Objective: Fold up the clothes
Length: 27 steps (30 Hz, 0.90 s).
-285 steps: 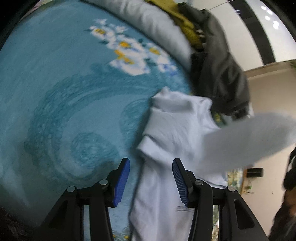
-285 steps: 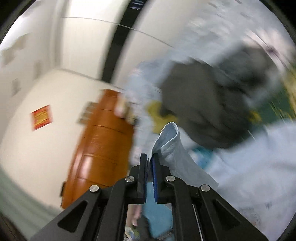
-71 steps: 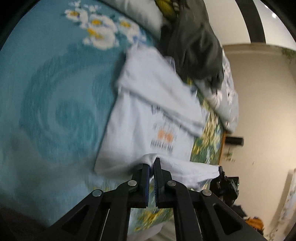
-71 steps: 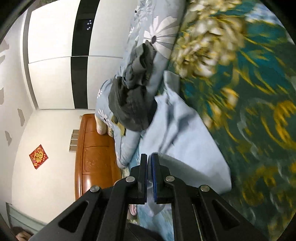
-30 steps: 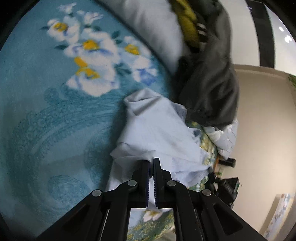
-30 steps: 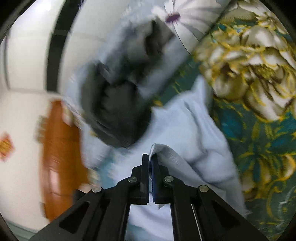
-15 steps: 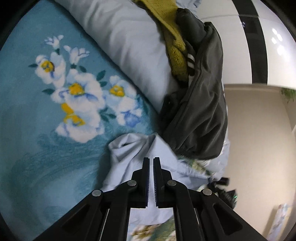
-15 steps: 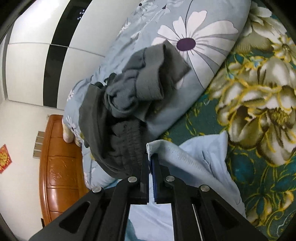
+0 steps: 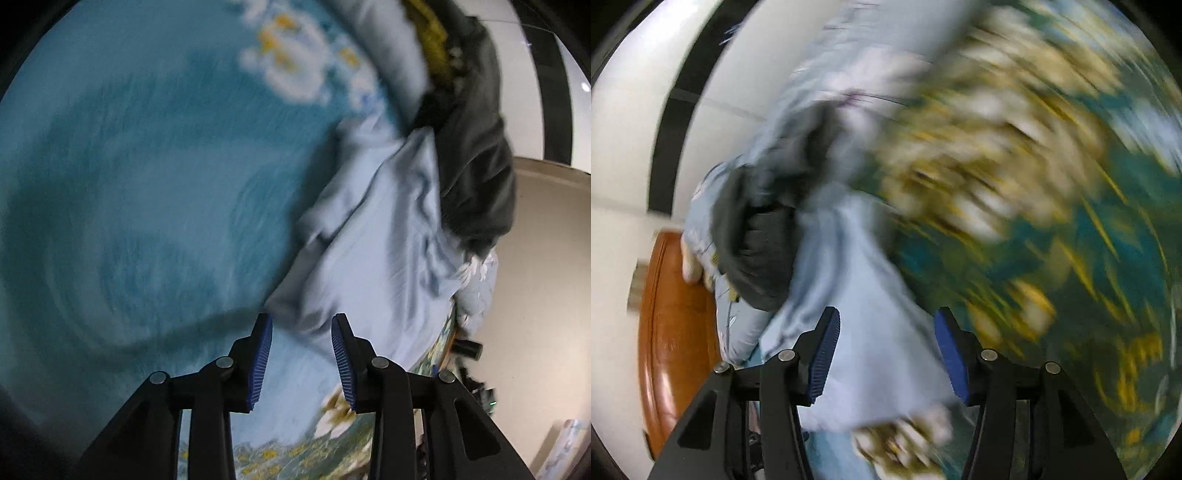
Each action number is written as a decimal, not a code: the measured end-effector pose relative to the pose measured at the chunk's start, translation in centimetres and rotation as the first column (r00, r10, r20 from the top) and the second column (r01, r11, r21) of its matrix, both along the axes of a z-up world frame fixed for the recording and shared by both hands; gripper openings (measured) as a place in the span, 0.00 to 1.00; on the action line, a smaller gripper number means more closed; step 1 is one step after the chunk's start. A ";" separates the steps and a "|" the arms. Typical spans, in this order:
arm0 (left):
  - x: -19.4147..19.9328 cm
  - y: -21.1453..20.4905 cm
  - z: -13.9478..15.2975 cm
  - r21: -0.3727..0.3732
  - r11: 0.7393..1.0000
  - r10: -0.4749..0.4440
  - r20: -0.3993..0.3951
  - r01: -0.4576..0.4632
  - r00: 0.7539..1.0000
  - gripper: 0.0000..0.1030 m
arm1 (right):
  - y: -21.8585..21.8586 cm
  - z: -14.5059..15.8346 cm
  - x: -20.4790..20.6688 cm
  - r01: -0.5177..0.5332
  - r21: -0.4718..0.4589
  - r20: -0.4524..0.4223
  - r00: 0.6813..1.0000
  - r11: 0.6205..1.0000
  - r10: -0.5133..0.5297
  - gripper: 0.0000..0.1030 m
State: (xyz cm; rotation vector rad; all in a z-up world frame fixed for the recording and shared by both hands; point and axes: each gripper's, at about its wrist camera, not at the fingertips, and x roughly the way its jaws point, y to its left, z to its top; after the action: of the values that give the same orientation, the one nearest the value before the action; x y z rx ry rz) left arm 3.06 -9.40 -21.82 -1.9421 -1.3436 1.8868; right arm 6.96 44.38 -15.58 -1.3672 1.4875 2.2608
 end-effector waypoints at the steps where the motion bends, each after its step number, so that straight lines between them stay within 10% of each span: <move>1: 0.2 0.3 -0.4 -0.012 1.000 -0.010 0.015 0.010 1.000 0.36 | 0.2 -1.3 1.4 0.030 -0.028 0.025 0.999 0.999 -0.029 0.53; 12: -0.7 0.1 -1.3 0.088 0.984 0.155 -0.023 -0.152 0.988 0.33 | -2.9 -5.4 2.3 0.095 -0.145 0.031 0.995 0.985 -0.092 0.53; 16: -1.0 -0.2 -0.6 0.061 0.986 0.160 -0.039 -0.157 0.986 0.09 | -4.4 -5.3 2.0 0.098 -0.146 0.028 0.995 0.984 -0.095 0.25; 17: -1.0 -0.2 -0.1 0.043 0.987 0.155 -0.047 -0.153 0.987 0.09 | -4.5 -5.4 1.9 0.099 -0.141 0.036 0.995 0.985 -0.095 0.06; 27: 0.8 1.8 8.3 -0.178 0.979 -0.123 -0.137 0.098 0.983 0.08 | -3.2 1.3 3.5 0.021 -0.037 -0.042 0.999 0.999 -0.022 0.04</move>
State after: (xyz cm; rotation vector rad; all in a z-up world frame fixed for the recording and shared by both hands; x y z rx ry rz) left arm 3.90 -7.59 -13.55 -1.8639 -1.0426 2.1042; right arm 10.42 41.18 -14.32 -1.3136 1.5564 2.2750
